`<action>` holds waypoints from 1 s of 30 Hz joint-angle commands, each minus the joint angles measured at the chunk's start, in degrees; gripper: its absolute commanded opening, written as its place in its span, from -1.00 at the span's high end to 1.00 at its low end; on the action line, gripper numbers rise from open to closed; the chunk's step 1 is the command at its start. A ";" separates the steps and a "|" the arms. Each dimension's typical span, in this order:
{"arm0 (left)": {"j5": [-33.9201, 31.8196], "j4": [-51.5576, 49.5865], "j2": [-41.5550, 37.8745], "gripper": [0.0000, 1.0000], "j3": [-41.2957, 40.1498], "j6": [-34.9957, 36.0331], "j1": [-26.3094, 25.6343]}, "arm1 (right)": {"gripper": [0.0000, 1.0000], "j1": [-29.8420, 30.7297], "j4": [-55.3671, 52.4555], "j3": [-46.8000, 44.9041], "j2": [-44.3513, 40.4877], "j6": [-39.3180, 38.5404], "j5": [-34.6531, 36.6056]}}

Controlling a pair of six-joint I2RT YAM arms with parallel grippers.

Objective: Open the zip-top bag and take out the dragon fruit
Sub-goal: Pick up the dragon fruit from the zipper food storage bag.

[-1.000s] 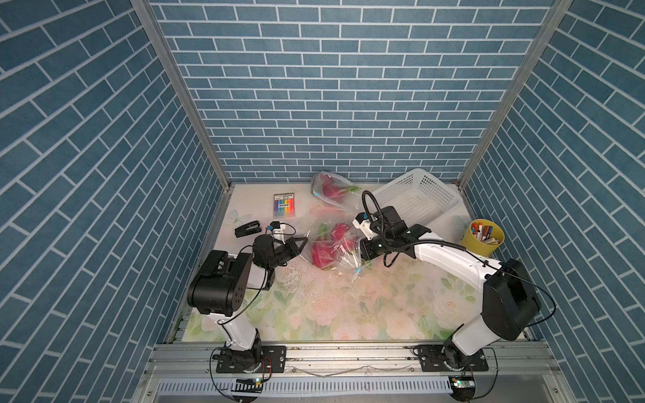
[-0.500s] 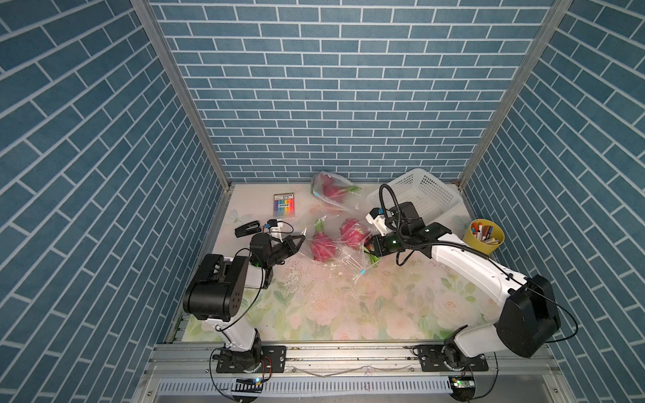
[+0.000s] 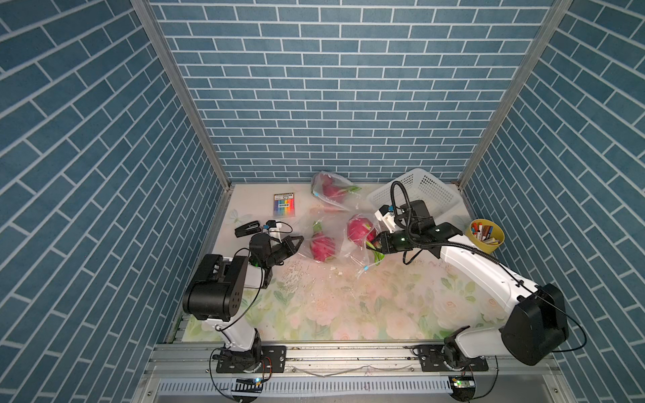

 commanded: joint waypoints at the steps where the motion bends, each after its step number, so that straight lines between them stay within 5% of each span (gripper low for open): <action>1: -2.19 -1.93 -0.17 1.00 0.58 1.60 1.21 | 1.00 -2.75 6.81 -1.08 -3.91 8.88 -0.80; 30: -2.26 -2.58 0.39 1.00 0.37 2.31 2.13 | 1.00 -10.99 -3.35 0.55 -6.51 7.40 -2.48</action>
